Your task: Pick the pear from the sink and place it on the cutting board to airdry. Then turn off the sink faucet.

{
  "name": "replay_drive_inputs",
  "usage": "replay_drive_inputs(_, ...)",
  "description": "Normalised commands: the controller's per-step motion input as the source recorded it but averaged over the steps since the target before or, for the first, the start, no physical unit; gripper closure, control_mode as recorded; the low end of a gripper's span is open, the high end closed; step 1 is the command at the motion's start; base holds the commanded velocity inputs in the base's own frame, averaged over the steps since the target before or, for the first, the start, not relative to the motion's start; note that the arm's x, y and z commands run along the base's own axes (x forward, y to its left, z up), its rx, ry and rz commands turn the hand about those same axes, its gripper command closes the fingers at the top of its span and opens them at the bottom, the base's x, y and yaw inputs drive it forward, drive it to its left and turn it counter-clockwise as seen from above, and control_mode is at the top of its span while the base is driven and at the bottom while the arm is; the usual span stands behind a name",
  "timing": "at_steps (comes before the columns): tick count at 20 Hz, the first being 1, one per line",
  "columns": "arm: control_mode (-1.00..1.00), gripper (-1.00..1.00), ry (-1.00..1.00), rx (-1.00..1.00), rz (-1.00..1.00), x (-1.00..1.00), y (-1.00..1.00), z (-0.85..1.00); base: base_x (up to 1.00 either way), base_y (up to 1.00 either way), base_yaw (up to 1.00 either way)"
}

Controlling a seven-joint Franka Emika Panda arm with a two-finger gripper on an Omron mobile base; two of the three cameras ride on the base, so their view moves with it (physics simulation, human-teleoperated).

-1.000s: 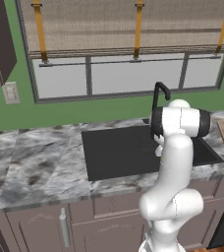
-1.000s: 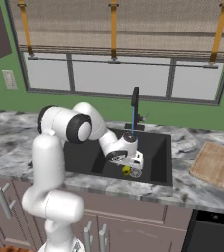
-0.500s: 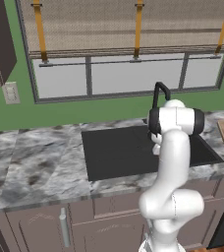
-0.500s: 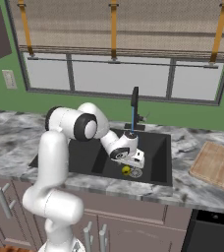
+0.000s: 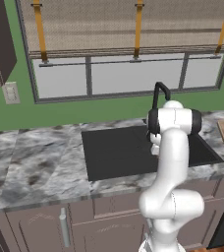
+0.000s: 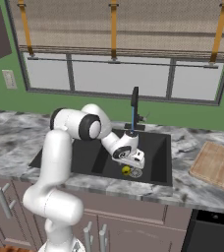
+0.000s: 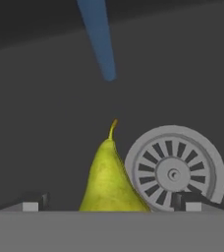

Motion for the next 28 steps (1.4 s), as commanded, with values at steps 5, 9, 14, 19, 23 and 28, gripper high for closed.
replay_drive_inputs(5,-1.00,-1.00,0.02,0.00,-0.02,0.00,0.00,-0.15,0.00,0.00,0.00)
replay_drive_inputs(9,-1.00,-1.00,0.01,0.00,-0.03,0.00,0.00,-0.12,0.00,0.00,0.00)
replay_drive_inputs(14,-1.00,-1.00,0.01,0.00,-0.03,-0.02,0.00,-0.12,0.00,0.00,0.00)
replay_drive_inputs(19,-1.00,-1.00,0.01,0.00,-0.03,-0.06,0.00,-0.11,0.00,0.00,0.00)
replay_drive_inputs(23,-1.00,-1.00,0.00,0.00,-0.03,-0.10,0.01,-0.09,0.00,0.00,0.00)
replay_drive_inputs(28,-1.00,-1.00,0.01,0.00,-0.02,-0.05,0.12,-0.11,0.00,0.00,0.00)
